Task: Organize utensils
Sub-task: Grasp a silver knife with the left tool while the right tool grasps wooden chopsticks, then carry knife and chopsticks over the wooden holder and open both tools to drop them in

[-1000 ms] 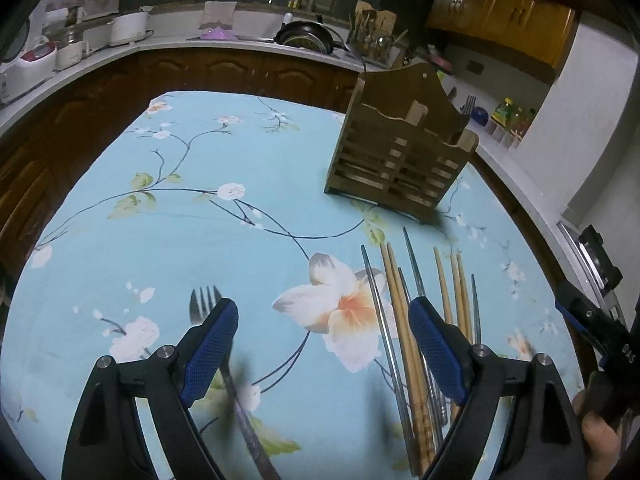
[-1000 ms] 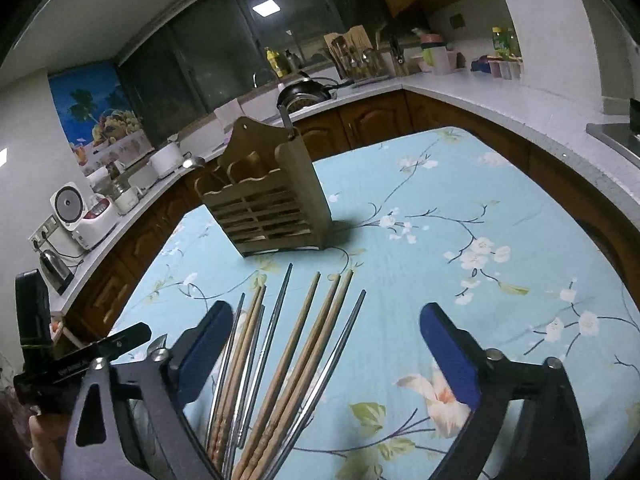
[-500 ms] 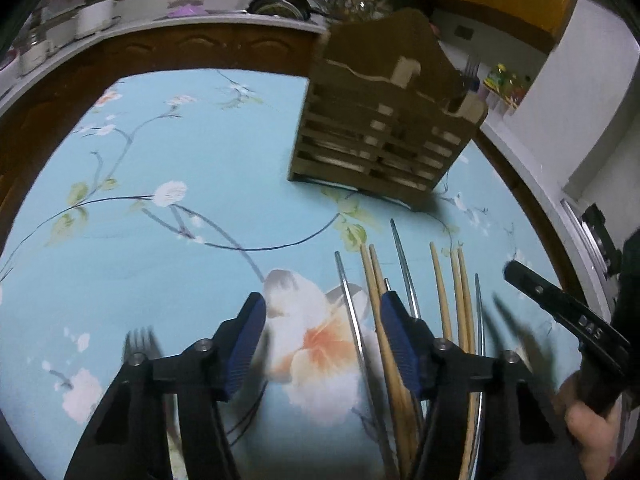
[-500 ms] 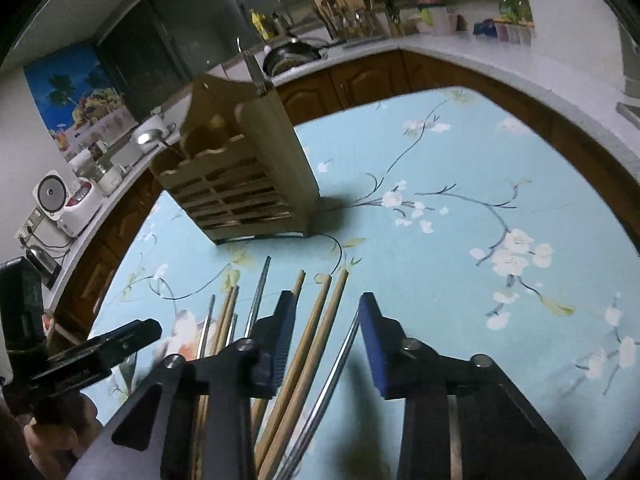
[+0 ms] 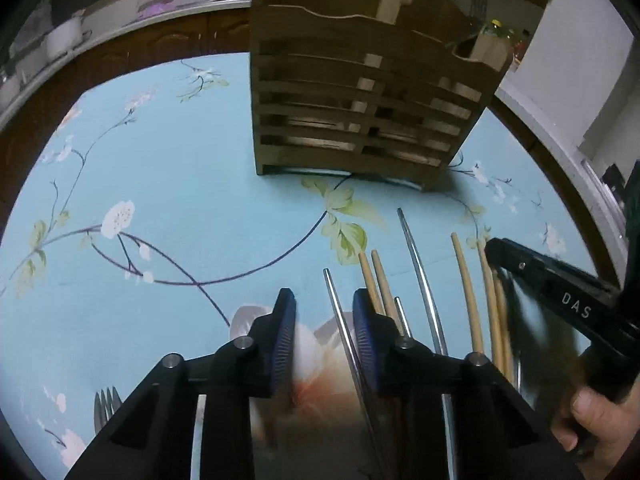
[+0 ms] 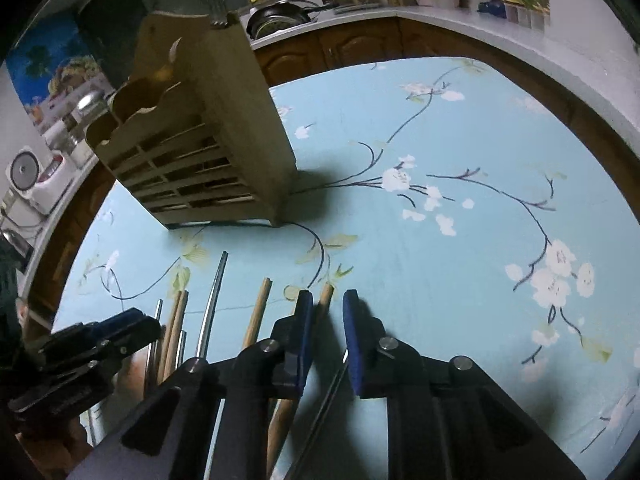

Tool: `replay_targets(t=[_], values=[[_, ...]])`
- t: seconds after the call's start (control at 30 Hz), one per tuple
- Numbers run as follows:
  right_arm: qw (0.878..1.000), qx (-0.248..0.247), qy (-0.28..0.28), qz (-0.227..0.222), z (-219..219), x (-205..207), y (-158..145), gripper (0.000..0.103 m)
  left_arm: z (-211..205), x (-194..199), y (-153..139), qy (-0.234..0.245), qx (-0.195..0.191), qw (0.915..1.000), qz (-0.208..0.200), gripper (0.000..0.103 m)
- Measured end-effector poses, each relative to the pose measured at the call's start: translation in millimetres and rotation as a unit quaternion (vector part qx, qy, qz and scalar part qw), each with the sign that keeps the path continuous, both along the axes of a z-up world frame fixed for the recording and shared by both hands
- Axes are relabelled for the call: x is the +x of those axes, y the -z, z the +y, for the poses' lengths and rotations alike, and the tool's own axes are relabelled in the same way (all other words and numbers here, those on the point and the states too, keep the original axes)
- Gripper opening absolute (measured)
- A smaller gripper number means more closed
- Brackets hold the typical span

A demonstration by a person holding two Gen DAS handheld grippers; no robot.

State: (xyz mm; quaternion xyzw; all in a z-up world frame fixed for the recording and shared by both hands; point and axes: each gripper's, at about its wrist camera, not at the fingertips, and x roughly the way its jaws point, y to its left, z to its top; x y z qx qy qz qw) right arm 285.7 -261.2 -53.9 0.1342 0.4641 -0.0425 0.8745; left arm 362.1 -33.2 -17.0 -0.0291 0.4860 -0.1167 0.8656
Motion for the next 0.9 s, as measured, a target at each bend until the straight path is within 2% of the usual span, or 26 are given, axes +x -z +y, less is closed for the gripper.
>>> replay_targets(t=[0.13, 0.17, 0.33, 0.5, 0.9], values=[[0.999, -0.042, -0.010, 0.001, 9.8, 4.8, 0.9, 0.009, -6.7, 0.6, 2.4, 0.005, 0.021, 0.9997, -0.009, 0.006], [0.999, -0.047, -0.010, 0.000, 10.5, 4.0, 0.9, 0.009, -8.0, 1.2, 3.5, 0.005, 0.023, 0.9997, -0.011, 0.005], [1.000, -0.004, 0.002, -0.011, 1.9, -2.7, -4.1, 0.006, 1.0, -3.7, 3.1, -0.004, -0.003, 1.0000, -0.008, 0.003], [0.999, 0.023, -0.001, -0.045, -1.8, -20.2, -31.7, 0.005, 20.1, -21.0, -12.9, -0.013, -0.031, 0.9992, -0.019, 0.002], [0.990, 0.040, -0.032, -0.134, 18.8, -68.4, -110.6, 0.004, 67.7, -95.7, -90.5, -0.009, -0.116, 0.9891, -0.090, 0.002]])
